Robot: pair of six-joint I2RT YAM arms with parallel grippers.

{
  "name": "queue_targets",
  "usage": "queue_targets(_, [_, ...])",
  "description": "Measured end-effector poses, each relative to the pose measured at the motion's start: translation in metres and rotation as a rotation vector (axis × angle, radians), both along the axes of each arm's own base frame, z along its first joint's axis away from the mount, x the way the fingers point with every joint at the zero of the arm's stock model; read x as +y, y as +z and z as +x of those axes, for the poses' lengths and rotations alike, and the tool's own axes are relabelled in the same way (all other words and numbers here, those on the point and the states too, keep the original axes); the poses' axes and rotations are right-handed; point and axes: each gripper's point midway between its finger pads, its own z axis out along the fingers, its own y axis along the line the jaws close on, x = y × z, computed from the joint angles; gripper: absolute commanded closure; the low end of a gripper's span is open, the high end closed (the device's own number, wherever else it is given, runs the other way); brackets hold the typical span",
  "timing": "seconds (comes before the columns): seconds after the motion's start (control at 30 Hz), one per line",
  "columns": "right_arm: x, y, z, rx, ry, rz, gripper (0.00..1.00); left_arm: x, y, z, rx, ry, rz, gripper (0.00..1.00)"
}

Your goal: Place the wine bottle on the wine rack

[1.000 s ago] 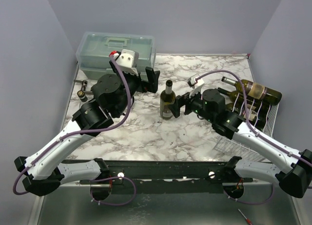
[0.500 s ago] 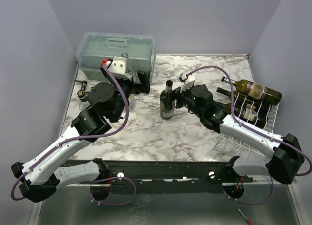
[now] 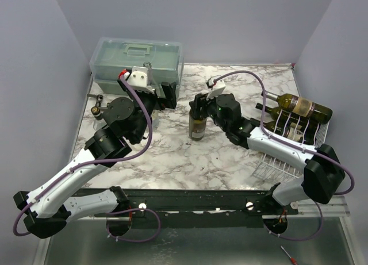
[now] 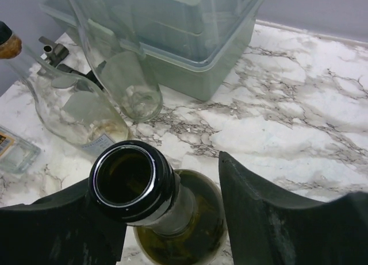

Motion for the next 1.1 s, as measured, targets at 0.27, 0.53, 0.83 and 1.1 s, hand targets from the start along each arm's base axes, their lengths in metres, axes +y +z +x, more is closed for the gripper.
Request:
queue_targets(0.27, [0.004,-0.005,0.007,-0.001,-0.006,0.003,0.94,0.002,-0.001,0.002,0.002,0.01,0.0,0.01])
queue_targets(0.53, [0.001,-0.003,0.0,0.023,0.061,-0.176,0.99,0.001,-0.003,0.004,0.006,0.013,0.002,0.01])
queue_targets(0.83, [-0.013,0.05,-0.027,0.078,0.216,-0.419,0.99,0.006,-0.004,0.006,0.009,0.043,0.001,0.01])
queue_targets(1.1, [-0.029,0.023,-0.045,0.272,0.271,-0.598,0.99,0.019,-0.006,0.01,0.013,0.113,-0.003,0.01])
